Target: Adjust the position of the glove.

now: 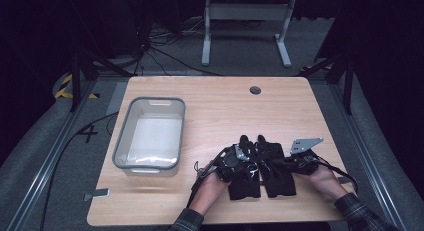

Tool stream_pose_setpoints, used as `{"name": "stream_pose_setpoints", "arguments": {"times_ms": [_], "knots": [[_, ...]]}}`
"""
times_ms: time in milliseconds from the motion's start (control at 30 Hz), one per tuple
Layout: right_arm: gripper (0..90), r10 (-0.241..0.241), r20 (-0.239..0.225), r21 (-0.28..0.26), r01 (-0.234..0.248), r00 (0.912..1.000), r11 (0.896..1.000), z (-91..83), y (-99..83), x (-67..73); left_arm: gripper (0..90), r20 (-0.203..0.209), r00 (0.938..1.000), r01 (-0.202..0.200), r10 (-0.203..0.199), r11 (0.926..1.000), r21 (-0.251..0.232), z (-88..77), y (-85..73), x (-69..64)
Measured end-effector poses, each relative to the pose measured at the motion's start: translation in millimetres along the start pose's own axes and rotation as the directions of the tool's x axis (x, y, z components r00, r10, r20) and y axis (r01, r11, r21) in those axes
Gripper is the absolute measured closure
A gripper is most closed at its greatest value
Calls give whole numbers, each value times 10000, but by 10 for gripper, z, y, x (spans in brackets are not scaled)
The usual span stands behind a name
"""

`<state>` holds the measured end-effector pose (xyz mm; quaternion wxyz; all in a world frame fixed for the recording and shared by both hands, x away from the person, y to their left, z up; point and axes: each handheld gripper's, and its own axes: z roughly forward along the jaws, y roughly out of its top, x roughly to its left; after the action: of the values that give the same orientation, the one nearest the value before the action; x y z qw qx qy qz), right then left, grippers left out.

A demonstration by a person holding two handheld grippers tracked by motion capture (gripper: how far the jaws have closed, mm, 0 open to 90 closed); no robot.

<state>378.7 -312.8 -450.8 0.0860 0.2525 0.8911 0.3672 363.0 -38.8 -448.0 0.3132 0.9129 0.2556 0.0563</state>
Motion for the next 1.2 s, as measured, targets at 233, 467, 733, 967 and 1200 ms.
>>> {"name": "stream_pose_setpoints", "arguments": {"times_ms": [233,467,733,967,1200], "knots": [[888,-65,-61,-206,64,10000,9998,-37,11,11,840,100,9999,92,-91,9998,-158,-28,-3,12],[841,75,35,-583,-73,10000,9983,-207,-67,-58,652,-446,9964,682,-719,9944,-805,-197,-76,45],[858,95,103,-298,-92,9999,9995,-318,-227,-31,512,-738,9849,1516,-1568,9858,-722,-191,-209,102],[878,75,166,98,-77,9998,9999,-277,-273,-41,529,-804,9863,1422,-1443,9893,-320,-90,-210,89],[891,-15,133,222,12,9999,9998,-252,-282,-38,700,-613,9860,1546,-1554,9878,-170,-92,-198,77]]}}
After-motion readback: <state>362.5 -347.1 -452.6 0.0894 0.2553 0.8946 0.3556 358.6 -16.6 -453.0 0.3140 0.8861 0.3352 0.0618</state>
